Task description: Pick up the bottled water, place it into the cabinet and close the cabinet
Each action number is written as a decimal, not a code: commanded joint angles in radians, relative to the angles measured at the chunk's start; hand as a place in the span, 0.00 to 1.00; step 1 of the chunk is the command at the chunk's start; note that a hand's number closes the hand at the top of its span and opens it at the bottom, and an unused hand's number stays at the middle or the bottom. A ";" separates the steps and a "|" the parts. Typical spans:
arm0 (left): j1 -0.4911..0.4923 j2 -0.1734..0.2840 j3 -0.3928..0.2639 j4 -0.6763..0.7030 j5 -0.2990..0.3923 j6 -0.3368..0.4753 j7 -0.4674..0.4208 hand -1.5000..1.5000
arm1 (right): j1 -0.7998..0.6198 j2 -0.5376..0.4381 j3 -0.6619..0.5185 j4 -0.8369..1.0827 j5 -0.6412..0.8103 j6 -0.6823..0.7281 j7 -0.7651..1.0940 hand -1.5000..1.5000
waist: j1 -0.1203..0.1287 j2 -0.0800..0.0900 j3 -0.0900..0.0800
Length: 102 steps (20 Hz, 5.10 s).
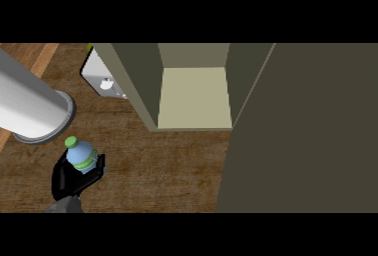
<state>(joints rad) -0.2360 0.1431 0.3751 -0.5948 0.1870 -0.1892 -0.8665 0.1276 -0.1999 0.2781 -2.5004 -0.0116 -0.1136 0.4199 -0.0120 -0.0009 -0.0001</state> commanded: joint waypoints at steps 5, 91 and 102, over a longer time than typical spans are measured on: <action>-0.138 -0.139 -0.180 0.045 -0.145 0.016 -0.021 1.00 | 0.028 -0.004 -0.051 -0.079 -0.054 0.013 0.004 0.00 | -0.020 0.003 -0.001; -0.357 -0.033 -0.672 -0.217 0.485 0.819 0.263 0.00 | -0.027 -0.177 -0.708 0.330 -0.692 0.475 -0.202 0.00 | -0.197 0.041 -0.002; -0.341 -0.023 -0.709 -0.244 0.479 0.861 0.258 0.00 | -0.045 -0.188 -0.705 0.374 -0.710 0.501 -0.206 0.00 | -0.215 0.045 -0.001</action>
<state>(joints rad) -0.2959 0.1616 -0.3289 -0.9195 0.6700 0.6659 -0.7287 0.0882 -0.3841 -0.4309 -2.1431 -0.7179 0.3739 0.2170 -0.1883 0.0197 0.0164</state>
